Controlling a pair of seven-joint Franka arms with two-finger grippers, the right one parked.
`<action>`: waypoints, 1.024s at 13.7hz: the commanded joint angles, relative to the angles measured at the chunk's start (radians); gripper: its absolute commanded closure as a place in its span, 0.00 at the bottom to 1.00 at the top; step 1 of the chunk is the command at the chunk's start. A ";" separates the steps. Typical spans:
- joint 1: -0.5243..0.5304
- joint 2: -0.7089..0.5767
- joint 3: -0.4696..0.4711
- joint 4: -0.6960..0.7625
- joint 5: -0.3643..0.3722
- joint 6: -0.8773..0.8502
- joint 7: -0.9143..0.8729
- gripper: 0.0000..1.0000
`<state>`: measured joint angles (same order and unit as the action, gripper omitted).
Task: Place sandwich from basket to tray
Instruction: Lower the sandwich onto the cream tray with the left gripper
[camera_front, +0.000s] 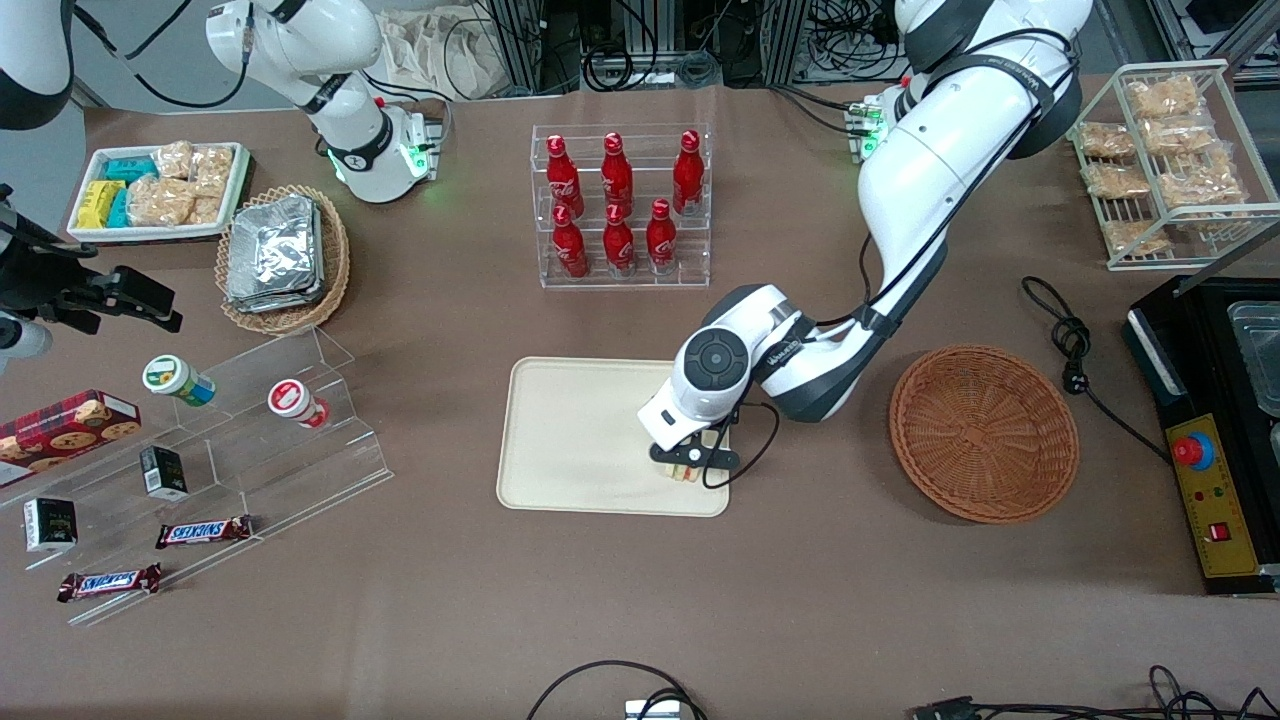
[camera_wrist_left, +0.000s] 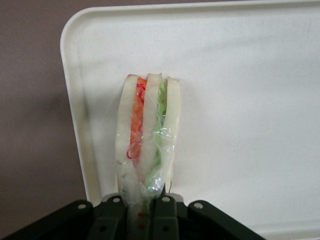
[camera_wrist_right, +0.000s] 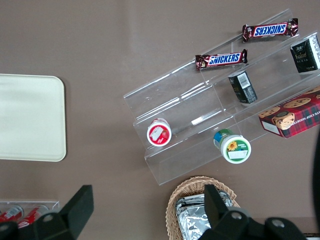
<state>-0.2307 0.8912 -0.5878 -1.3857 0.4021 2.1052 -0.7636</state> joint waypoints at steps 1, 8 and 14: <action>-0.007 0.005 0.002 0.014 0.003 0.012 -0.109 1.00; -0.006 -0.009 0.002 0.011 0.007 -0.001 -0.134 0.00; -0.003 -0.170 -0.004 -0.027 -0.002 -0.256 -0.175 0.00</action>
<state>-0.2305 0.8111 -0.5970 -1.3699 0.4021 1.9180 -0.9119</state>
